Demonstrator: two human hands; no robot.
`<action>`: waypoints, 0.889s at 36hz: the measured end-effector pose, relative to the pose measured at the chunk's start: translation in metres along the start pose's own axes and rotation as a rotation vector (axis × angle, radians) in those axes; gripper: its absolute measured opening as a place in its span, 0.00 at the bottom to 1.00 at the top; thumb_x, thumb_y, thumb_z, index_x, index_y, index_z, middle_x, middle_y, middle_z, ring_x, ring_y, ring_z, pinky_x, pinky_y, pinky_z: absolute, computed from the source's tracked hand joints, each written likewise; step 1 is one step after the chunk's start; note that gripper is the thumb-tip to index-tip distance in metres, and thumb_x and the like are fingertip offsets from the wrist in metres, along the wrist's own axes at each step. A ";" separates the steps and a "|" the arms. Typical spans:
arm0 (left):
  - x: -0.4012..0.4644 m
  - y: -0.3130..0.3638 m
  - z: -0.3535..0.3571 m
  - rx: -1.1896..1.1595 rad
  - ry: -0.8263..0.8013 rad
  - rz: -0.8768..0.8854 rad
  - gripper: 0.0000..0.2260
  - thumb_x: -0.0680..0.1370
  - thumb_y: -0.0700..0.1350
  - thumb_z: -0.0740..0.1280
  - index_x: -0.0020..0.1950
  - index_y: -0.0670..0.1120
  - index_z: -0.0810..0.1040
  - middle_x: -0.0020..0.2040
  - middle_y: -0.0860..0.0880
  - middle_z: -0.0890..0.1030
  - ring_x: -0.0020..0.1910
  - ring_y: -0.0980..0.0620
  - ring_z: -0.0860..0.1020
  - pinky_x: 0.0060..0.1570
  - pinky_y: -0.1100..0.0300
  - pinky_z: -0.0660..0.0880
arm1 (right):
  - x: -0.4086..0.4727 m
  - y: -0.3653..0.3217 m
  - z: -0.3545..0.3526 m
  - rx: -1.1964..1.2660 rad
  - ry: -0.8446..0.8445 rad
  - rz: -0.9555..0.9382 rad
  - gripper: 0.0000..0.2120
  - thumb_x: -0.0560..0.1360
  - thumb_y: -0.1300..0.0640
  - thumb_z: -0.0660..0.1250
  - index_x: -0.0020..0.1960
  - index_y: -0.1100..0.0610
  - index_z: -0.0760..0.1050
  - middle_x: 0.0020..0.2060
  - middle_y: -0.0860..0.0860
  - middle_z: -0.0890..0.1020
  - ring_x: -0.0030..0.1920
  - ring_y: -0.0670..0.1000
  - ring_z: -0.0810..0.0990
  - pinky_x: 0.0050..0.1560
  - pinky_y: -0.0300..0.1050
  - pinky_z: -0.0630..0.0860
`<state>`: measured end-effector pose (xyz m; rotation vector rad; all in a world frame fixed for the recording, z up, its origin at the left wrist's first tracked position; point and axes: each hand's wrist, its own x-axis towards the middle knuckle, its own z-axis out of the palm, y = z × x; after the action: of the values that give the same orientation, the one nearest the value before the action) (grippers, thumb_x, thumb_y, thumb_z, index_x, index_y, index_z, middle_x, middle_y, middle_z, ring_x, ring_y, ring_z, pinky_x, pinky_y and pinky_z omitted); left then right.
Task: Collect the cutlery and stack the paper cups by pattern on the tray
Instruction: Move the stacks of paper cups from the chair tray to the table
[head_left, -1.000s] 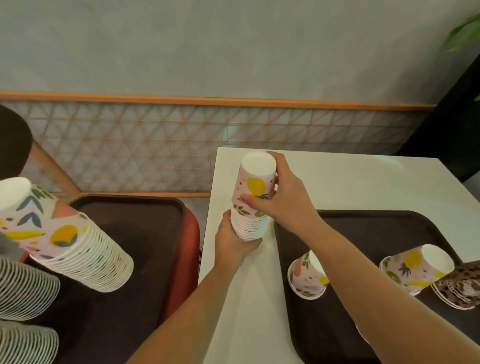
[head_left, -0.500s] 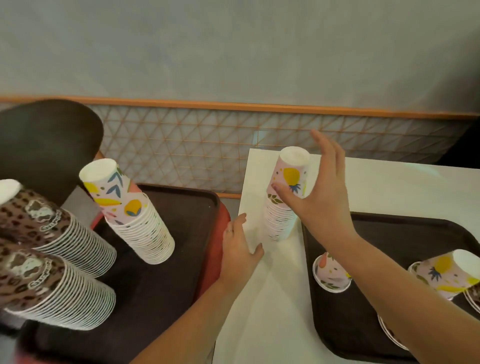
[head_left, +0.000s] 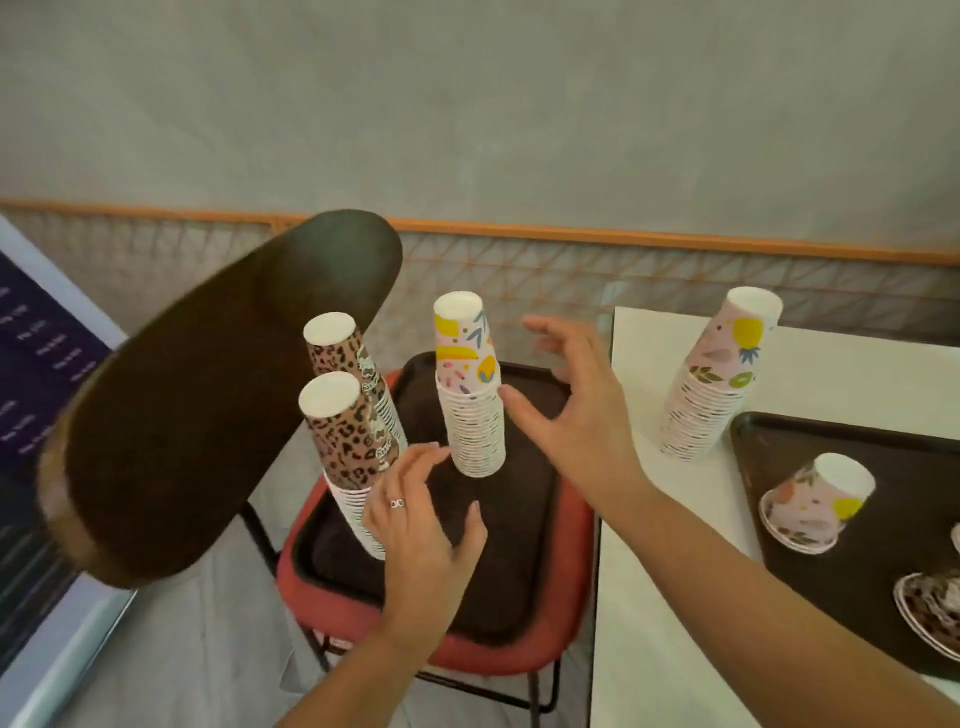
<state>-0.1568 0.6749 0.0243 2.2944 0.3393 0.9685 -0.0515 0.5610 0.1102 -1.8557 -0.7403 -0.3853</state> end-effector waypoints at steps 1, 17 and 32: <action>0.003 -0.008 -0.011 0.013 0.046 -0.027 0.26 0.67 0.45 0.70 0.62 0.50 0.66 0.63 0.49 0.70 0.65 0.49 0.65 0.67 0.54 0.54 | -0.001 -0.009 0.013 0.029 -0.012 0.007 0.25 0.69 0.57 0.73 0.63 0.54 0.69 0.58 0.49 0.73 0.56 0.39 0.72 0.55 0.24 0.66; 0.033 -0.108 -0.052 -0.240 -0.236 -0.326 0.46 0.64 0.43 0.79 0.74 0.46 0.53 0.73 0.47 0.60 0.72 0.48 0.61 0.70 0.53 0.63 | -0.016 -0.029 0.151 0.035 -0.245 0.189 0.43 0.65 0.51 0.76 0.72 0.50 0.57 0.67 0.48 0.68 0.68 0.45 0.66 0.66 0.43 0.67; 0.019 -0.152 -0.015 -0.231 -0.491 -0.506 0.40 0.59 0.43 0.80 0.68 0.46 0.66 0.60 0.46 0.77 0.60 0.46 0.76 0.56 0.49 0.75 | -0.029 -0.024 0.145 0.049 -0.173 0.350 0.34 0.65 0.53 0.76 0.66 0.50 0.64 0.56 0.42 0.75 0.56 0.40 0.73 0.51 0.24 0.67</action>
<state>-0.1544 0.8078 -0.0528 2.0022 0.5273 0.1726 -0.0997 0.6913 0.0534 -1.9424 -0.5185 0.0180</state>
